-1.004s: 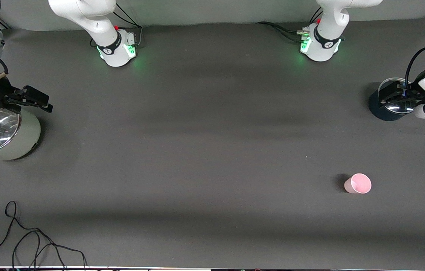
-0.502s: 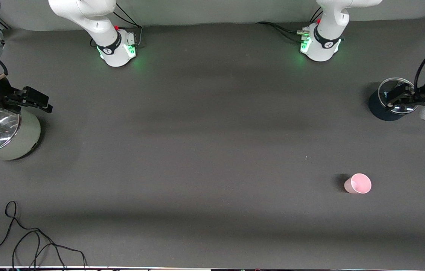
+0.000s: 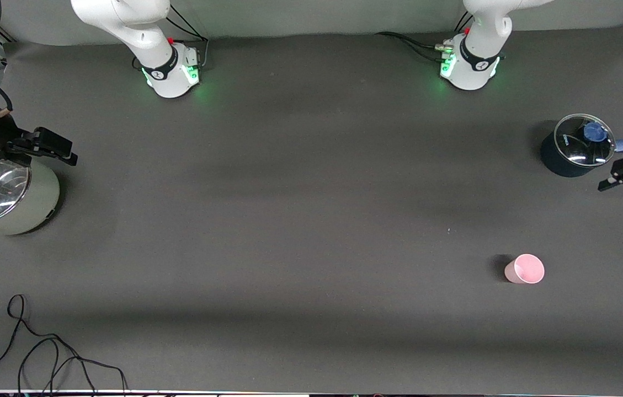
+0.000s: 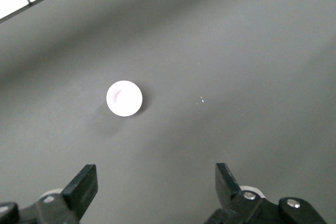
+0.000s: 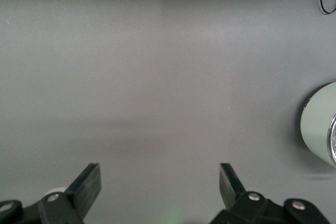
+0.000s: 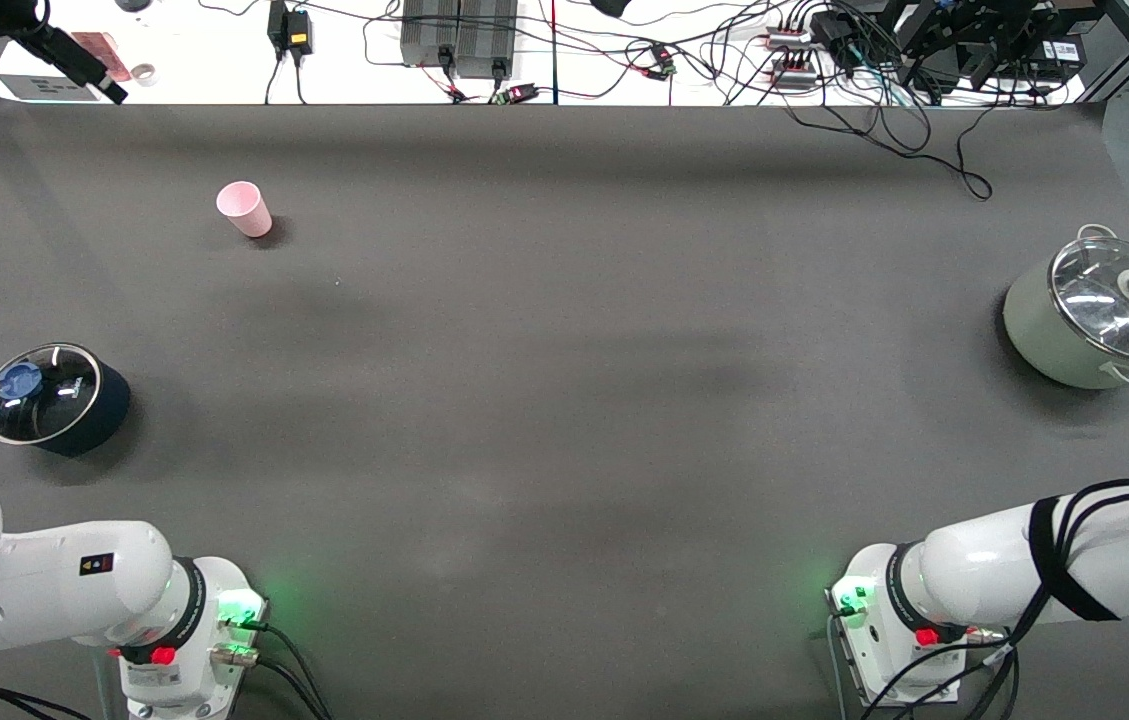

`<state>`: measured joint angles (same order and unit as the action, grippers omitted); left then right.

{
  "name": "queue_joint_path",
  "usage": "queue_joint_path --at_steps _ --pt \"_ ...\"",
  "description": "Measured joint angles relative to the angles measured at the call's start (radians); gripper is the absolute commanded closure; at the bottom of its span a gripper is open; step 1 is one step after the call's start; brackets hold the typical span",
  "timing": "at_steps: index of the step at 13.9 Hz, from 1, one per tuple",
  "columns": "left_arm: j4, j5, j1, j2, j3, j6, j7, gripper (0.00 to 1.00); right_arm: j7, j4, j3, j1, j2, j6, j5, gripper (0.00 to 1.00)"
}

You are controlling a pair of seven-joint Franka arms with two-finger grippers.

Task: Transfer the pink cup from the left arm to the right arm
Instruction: 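Move the open left gripper down toward the pink cup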

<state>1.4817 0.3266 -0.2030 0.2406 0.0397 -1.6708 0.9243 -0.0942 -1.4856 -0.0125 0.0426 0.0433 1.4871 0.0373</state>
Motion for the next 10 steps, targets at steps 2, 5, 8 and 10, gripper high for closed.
queue_joint_path --at_steps 2,5,8,10 --pt "0.0 0.091 -0.055 0.065 0.0 -0.027 0.173 0.0 0.0 0.0 0.0 0.0 0.0 -0.006 0.0 0.0" --pt "0.0 0.241 -0.138 0.17 0.001 -0.038 0.438 0.0 0.0 0.0 0.0 0.0 0.0 -0.012 0.0 0.0" --pt "0.0 0.374 -0.189 0.277 0.001 -0.043 0.672 0.0 0.0 0.0 0.0 0.0 0.0 -0.013 0.0 0.0" --pt "-0.001 0.433 -0.209 0.343 0.001 -0.052 0.813 0.0 0.0 0.0 0.0 0.0 0.0 -0.013 0.0 0.0"
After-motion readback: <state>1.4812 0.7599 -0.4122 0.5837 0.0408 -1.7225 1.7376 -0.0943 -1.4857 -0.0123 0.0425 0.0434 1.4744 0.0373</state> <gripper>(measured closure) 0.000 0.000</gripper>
